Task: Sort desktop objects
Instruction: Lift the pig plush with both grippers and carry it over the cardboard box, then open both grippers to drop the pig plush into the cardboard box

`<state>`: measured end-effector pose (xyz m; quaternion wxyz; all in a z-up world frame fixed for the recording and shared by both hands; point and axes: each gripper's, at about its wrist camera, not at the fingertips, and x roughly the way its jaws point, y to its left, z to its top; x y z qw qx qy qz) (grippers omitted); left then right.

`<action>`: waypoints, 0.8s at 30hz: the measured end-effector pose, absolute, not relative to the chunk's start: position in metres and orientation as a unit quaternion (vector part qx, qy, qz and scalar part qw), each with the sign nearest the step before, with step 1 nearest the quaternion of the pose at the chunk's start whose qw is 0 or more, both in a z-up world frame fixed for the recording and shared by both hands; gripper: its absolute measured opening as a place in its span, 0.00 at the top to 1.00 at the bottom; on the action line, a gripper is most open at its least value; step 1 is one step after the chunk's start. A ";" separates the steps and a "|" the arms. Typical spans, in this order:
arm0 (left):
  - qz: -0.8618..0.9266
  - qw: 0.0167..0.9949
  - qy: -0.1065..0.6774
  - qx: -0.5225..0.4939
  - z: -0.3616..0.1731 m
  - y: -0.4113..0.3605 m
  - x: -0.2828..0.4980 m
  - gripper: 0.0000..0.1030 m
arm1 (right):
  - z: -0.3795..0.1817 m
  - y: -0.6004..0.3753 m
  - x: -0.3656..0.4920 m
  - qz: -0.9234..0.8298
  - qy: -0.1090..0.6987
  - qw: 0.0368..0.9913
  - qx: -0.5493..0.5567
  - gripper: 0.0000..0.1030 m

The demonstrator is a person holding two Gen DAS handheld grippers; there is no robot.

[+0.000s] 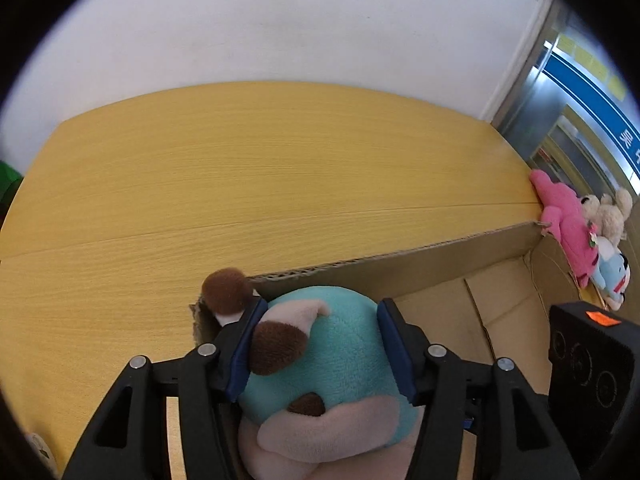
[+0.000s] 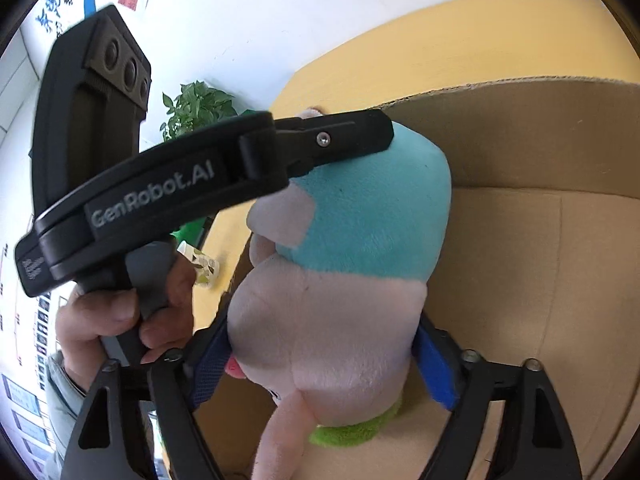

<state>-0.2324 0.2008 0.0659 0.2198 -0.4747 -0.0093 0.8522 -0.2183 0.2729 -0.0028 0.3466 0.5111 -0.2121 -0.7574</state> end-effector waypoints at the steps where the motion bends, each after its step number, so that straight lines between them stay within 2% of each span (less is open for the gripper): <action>1: 0.852 0.221 -0.016 -0.474 0.066 0.200 -0.233 0.43 | -0.002 0.271 -0.218 -0.758 -0.211 0.347 0.511 0.11; 2: 0.852 0.222 -0.024 -0.474 0.067 0.198 -0.233 0.43 | -0.002 0.269 -0.217 -0.756 -0.211 0.350 0.512 0.04; 3: 0.851 0.219 -0.028 -0.477 0.066 0.193 -0.234 0.42 | -0.001 0.267 -0.216 -0.754 -0.209 0.352 0.513 0.02; 11: 0.882 0.197 -0.041 -0.427 0.122 0.154 -0.205 0.42 | 0.040 0.292 -0.182 -0.790 -0.187 0.338 0.476 0.01; 20: 0.933 0.151 0.033 -0.325 0.181 0.142 -0.105 0.39 | 0.104 0.330 -0.133 -0.847 -0.139 0.292 0.422 0.01; 22: 0.941 0.134 0.051 -0.306 0.186 0.160 -0.085 0.32 | 0.112 0.334 -0.117 -0.860 -0.119 0.274 0.413 0.01; 23: 0.946 0.128 0.058 -0.292 0.189 0.168 -0.073 0.23 | 0.118 0.340 -0.106 -0.869 -0.102 0.260 0.408 0.01; 24: 0.951 0.125 0.062 -0.276 0.192 0.175 -0.060 0.22 | 0.122 0.347 -0.087 -0.879 -0.081 0.243 0.403 0.00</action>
